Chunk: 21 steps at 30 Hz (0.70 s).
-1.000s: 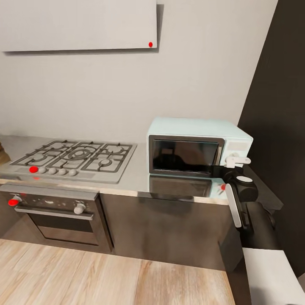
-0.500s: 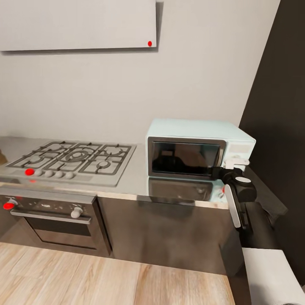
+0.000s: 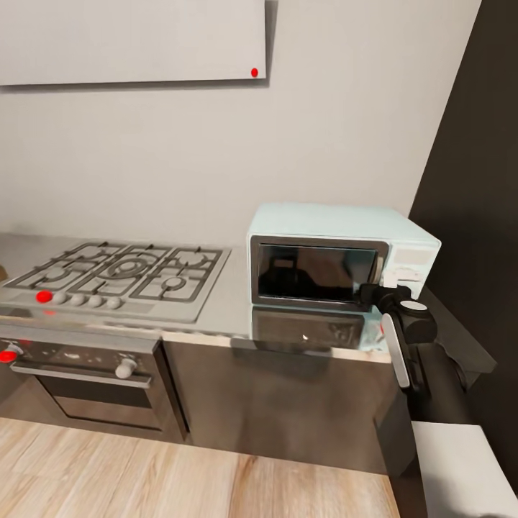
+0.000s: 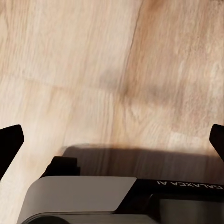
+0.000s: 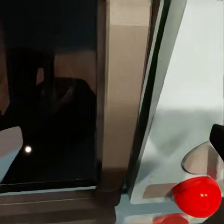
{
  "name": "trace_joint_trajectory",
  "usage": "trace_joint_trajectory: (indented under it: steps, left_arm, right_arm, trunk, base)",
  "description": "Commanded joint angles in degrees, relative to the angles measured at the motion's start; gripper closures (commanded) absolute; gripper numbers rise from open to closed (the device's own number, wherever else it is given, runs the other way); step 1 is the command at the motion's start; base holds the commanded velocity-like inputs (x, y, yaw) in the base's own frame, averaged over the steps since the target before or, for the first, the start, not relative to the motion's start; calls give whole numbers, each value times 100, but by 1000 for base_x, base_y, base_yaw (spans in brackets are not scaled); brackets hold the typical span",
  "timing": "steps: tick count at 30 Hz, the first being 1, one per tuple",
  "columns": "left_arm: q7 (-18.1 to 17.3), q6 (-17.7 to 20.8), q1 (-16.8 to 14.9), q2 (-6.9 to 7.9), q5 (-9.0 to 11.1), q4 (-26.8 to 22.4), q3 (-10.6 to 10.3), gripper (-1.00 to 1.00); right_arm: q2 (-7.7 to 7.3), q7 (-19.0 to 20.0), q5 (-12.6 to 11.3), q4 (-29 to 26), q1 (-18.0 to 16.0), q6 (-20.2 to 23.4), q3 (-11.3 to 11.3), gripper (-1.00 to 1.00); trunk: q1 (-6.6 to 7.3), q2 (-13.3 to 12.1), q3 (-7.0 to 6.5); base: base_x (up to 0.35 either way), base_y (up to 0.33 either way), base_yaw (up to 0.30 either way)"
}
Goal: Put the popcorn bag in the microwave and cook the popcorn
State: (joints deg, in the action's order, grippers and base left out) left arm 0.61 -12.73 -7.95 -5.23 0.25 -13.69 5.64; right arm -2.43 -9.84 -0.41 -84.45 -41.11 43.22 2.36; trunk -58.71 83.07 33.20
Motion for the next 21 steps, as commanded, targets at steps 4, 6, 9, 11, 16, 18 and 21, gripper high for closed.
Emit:
trace_joint_trajectory:
  steps: [4, 6, 9, 11, 16, 18, 21]
  left_arm:
    - [1, -19, -5, -4, 2, 7, 25, -100]
    - [1, -19, -5, -4, 2, 7, 25, -100]
    - [1, -19, -5, -4, 2, 7, 25, -100]
    - [1, -19, -5, -4, 2, 7, 25, -100]
    - [1, -19, -5, -4, 2, 14, 25, -100]
    - [1, -19, -5, -4, 9, 15, 30, -100]
    - [1, -19, -5, -4, 14, 15, 36, -100]
  right_arm:
    - [-3, 17, 41, 16, -12, 2, 1, -100]
    - [-3, 17, 41, 16, -12, 2, 2, -100]
    - [-3, 17, 41, 16, -12, 2, 2, -100]
    - [-3, 17, 41, 16, -12, 2, 2, -100]
    - [-11, 31, 41, 16, -12, 2, 2, -100]
    - [-12, 29, 41, 16, -12, 2, 2, -100]
    - [-12, 26, 41, 16, -12, 2, 2, -100]
  trunk:
    - [-2, 1, 5]
    - [-2, 1, 5]
    - [-2, 1, 5]
    - [-2, 1, 5]
    - [-2, 1, 5]
    - [-2, 1, 5]
    - [-2, 1, 5]
  base:
    - [48, 0, 0]
    - [6, 0, 0]
    - [1, 0, 0]
    - [0, 0, 0]
    - [0, 0, 0]
    - [11, 0, 0]
    - [102, 0, 0]
